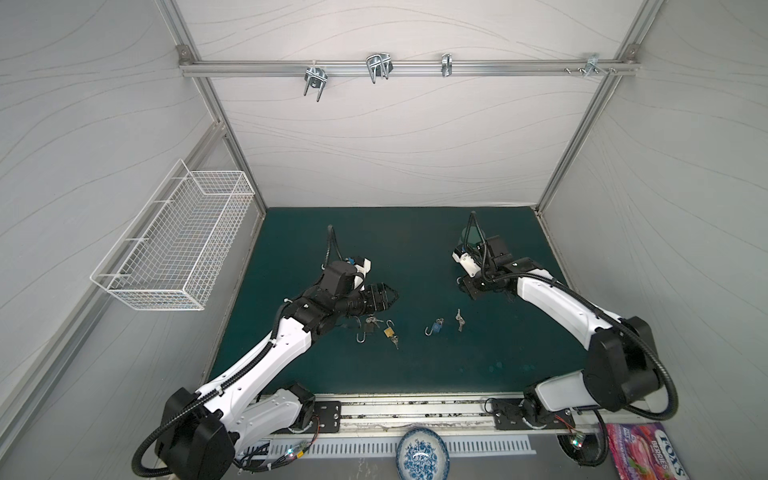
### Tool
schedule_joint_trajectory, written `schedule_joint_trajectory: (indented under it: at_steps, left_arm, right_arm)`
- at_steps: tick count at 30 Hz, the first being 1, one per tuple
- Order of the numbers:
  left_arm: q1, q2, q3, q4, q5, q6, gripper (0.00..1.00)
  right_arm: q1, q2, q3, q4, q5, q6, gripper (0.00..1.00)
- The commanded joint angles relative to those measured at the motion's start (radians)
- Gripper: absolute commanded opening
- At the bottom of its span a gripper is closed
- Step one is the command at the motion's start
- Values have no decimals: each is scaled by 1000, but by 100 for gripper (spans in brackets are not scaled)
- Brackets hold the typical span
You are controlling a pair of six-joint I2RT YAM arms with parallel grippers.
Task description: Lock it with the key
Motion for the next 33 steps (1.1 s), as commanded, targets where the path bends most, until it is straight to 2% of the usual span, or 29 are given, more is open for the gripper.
schedule_joint_trajectory:
  at_steps: [1, 9, 18, 27, 29, 33]
  left_arm:
    - [9, 19, 2, 72, 0, -29, 79]
    - [52, -4, -40, 146, -51, -58, 83]
    - [89, 17, -61, 158, -43, -63, 83]
    - [96, 23, -79, 178, -44, -78, 82]
    - [96, 29, -80, 178, -44, -79, 82]
    - [98, 33, -74, 171, -44, -80, 82]
  right_arm:
    - [-32, 48, 6, 70, -35, -102, 0]
    - [-69, 241, 98, 69, -41, -225, 0]
    - [-31, 352, 148, 86, 8, -264, 0]
    - [-19, 407, 165, 95, 4, -262, 0]
    - [-20, 413, 167, 90, 12, -263, 3]
    - [-19, 424, 169, 82, 10, -259, 16]
